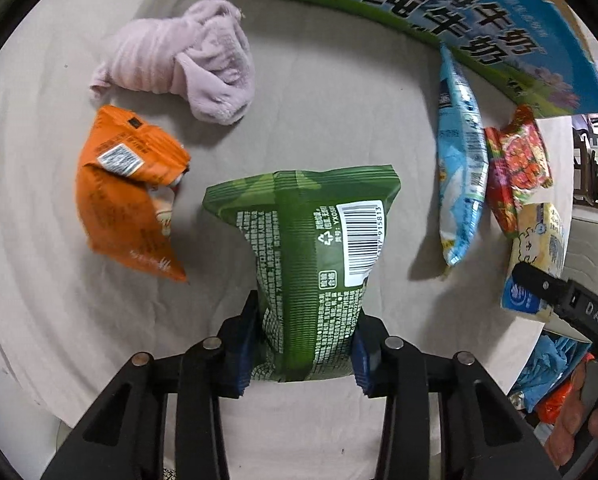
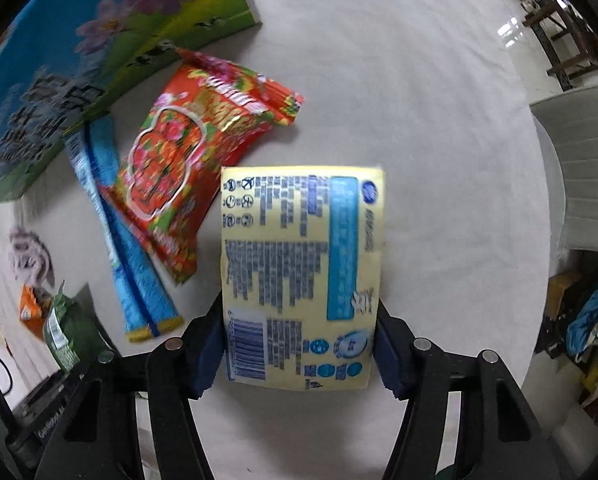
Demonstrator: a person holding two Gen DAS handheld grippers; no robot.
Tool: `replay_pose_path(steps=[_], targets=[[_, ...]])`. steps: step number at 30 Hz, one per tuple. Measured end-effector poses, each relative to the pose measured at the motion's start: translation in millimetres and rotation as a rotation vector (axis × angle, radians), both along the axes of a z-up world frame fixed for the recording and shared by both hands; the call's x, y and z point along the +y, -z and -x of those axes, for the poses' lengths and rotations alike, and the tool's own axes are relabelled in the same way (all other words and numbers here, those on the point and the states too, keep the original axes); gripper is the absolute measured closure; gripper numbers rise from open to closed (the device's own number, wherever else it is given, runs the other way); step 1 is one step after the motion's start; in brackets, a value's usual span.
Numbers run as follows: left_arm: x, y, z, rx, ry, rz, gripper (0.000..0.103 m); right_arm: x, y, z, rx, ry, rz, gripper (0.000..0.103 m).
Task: Organize soft objects
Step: 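Carry both held packs over the cardboard box and lower them inside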
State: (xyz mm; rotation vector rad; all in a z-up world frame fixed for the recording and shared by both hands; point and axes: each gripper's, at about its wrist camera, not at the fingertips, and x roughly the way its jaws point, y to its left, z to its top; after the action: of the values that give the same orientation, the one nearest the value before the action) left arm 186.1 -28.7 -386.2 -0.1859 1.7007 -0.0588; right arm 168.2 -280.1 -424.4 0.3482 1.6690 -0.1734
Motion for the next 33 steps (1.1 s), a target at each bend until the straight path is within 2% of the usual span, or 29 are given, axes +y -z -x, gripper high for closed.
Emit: replay_pose_path(steps=[6,10,14,17,20,22,24,28,33], targets=[[-13,-36,23,-0.06,0.013,-0.02,0.067,10,-19,31,-0.04,-0.056,-0.039,0.037],[-25,-75,37,-0.12,0.025,0.019,0.067,10,-42,53,-0.088,-0.096,-0.083,0.037],[-31,-119,33,-0.184,0.026,0.075,0.067,3,-95,60,-0.151,-0.127,-0.13,0.037],[-32,-156,12,-0.248,0.043,0.106,0.067,7,-138,45,-0.216,-0.156,-0.155,0.037],[-40,-181,-14,-0.305,0.063,0.118,0.067,11,-183,24,-0.289,-0.185,-0.168,0.037],[-36,-199,-35,-0.332,0.074,0.122,0.067,13,-199,10,-0.324,-0.201,-0.165,0.037],[-38,-204,-61,-0.352,0.078,0.124,0.067,13,-211,-8,-0.352,-0.212,-0.149,0.037],[-36,-206,-120,-0.356,0.09,0.124,0.067,13,-217,-60,-0.389,-0.206,-0.108,0.037],[-32,-177,-199,-0.313,0.102,0.13,0.067,21,-190,-131,-0.379,-0.203,-0.072,0.037]])
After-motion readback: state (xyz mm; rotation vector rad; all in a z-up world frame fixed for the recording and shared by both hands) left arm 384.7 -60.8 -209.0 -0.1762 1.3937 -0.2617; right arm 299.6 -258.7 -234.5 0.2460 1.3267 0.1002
